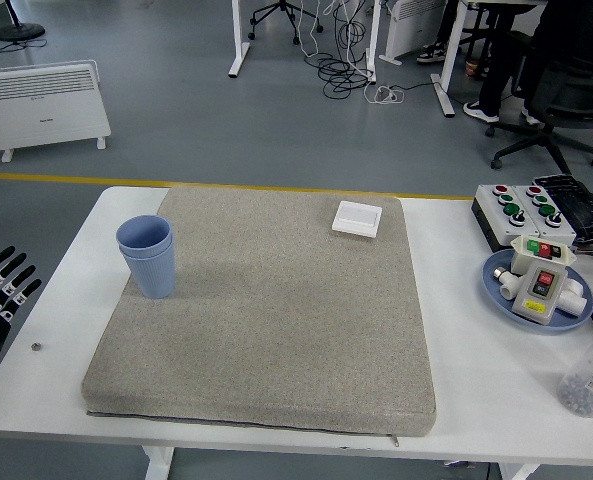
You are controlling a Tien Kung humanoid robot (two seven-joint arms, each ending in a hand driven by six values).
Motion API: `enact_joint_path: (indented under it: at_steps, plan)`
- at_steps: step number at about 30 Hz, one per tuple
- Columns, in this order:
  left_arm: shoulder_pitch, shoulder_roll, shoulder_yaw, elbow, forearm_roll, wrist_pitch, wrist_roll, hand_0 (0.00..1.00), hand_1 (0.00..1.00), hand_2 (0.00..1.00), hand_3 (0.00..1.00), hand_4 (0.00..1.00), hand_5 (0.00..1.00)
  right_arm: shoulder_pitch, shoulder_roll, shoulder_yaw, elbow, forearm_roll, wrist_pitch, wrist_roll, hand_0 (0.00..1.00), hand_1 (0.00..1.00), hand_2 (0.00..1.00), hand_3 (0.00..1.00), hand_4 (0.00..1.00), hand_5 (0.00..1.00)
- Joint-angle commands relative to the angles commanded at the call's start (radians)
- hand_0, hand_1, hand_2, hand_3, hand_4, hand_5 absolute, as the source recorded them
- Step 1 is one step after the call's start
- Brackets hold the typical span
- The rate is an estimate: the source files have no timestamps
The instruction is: Push cup pick cup insert cup
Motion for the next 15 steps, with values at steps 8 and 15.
enact_joint_path:
  at_steps: [8,15]
  plan:
    - [-0.006,-0.013,0.009,0.009,-0.005,0.009,-0.016,0.912,0.903,0.936,0.819,0.668,0.998,0.002,0.001,0.001,0.0,-0.004,0.0,-0.002,0.751,0.619,0.593,0.585,0.121,0.596]
    - [-0.008,-0.018,0.012,0.017,-0.015,0.006,-0.015,0.921,0.913,0.963,0.859,0.669,0.998,0.002,0.001,0.002,0.0,-0.007,0.0,-0.002,0.751,0.619,0.593,0.585,0.12,0.596]
